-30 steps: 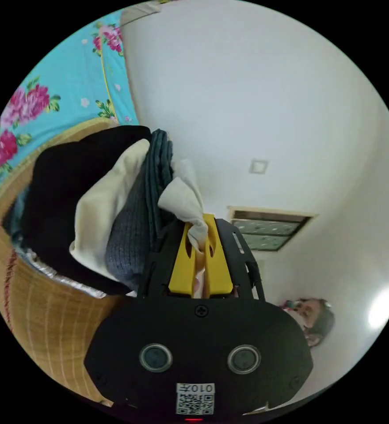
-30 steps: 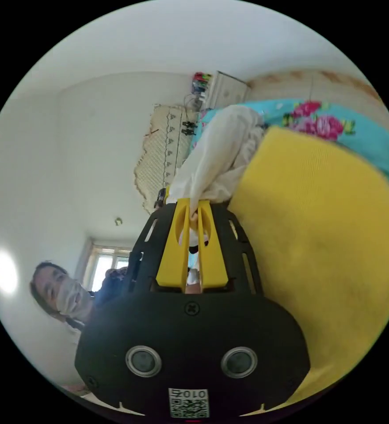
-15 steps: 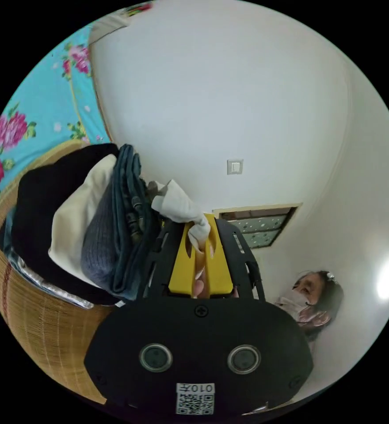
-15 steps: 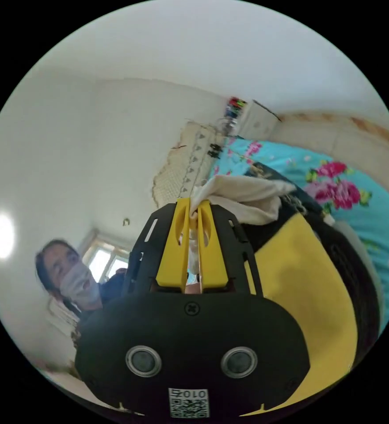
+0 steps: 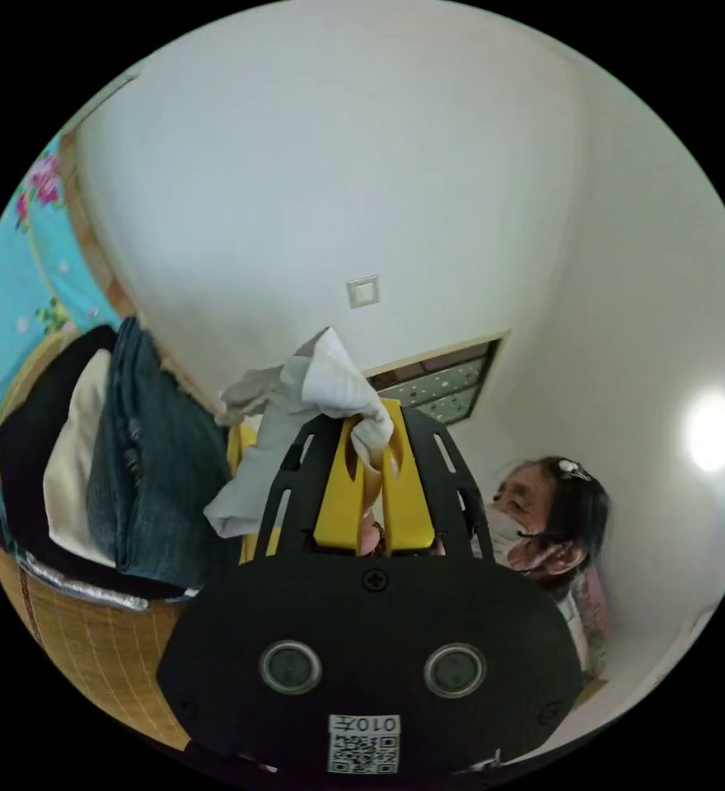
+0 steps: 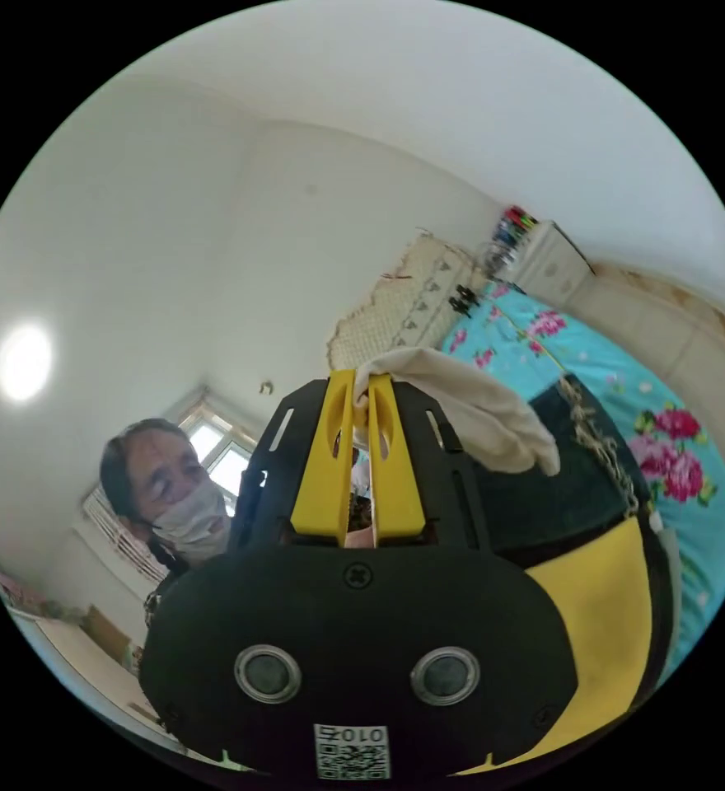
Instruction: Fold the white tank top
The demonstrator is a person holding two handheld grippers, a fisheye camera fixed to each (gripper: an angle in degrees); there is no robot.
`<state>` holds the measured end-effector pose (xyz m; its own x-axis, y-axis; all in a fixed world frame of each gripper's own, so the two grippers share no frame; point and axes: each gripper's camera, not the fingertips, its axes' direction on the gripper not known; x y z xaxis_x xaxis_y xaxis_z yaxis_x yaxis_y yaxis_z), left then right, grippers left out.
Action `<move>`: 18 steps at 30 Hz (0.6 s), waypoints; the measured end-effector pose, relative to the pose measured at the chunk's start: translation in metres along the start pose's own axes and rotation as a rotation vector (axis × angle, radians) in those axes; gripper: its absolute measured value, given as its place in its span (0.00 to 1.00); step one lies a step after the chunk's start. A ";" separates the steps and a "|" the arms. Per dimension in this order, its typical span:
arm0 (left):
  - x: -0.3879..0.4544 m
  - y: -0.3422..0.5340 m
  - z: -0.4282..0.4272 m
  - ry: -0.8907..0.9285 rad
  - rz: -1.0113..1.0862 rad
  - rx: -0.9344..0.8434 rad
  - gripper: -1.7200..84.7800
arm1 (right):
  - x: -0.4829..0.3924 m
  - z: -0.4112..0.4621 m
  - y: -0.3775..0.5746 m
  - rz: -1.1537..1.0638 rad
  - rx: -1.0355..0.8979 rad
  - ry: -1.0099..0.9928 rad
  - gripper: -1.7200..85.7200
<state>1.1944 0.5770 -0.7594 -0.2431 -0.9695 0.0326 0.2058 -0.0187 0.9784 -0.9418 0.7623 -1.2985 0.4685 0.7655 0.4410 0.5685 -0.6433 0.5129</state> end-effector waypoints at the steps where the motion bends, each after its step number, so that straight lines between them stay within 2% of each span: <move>1: 0.021 -0.002 -0.009 -0.014 0.064 0.028 0.09 | -0.005 -0.005 -0.014 0.012 0.007 0.014 0.07; 4: 0.046 0.002 -0.029 -0.047 0.110 0.067 0.09 | 0.012 -0.008 -0.030 0.101 0.011 -0.011 0.08; 7: 0.028 0.006 -0.041 -0.048 0.087 0.078 0.08 | 0.050 0.006 -0.033 0.144 0.001 -0.007 0.08; 9: -0.018 0.007 -0.041 -0.056 -0.043 0.090 0.08 | 0.103 0.021 -0.031 0.257 -0.037 0.092 0.08; 10: -0.064 0.012 -0.036 -0.045 -0.205 0.060 0.08 | 0.149 0.034 -0.016 0.421 -0.091 0.186 0.08; 11: -0.107 0.027 -0.033 -0.050 -0.349 0.039 0.08 | 0.172 0.042 -0.005 0.497 -0.130 0.220 0.08; 12: -0.126 0.037 -0.034 -0.064 -0.416 0.038 0.08 | 0.209 0.057 0.018 0.609 -0.218 0.249 0.08; 14: -0.179 0.072 -0.042 -0.063 -0.577 0.074 0.08 | 0.241 0.068 0.044 0.674 -0.249 0.266 0.08; 16: -0.193 0.080 -0.051 0.063 -0.580 0.152 0.08 | 0.252 0.063 0.051 0.654 -0.145 0.158 0.08; 18: -0.184 0.070 -0.053 -0.006 -0.544 0.127 0.08 | 0.251 0.062 0.048 0.654 -0.146 0.224 0.08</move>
<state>1.3034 0.7411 -0.7075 -0.2873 -0.8268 -0.4835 -0.0670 -0.4862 0.8712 -0.7554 0.9243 -1.2089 0.5235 0.2111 0.8254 0.1144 -0.9775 0.1774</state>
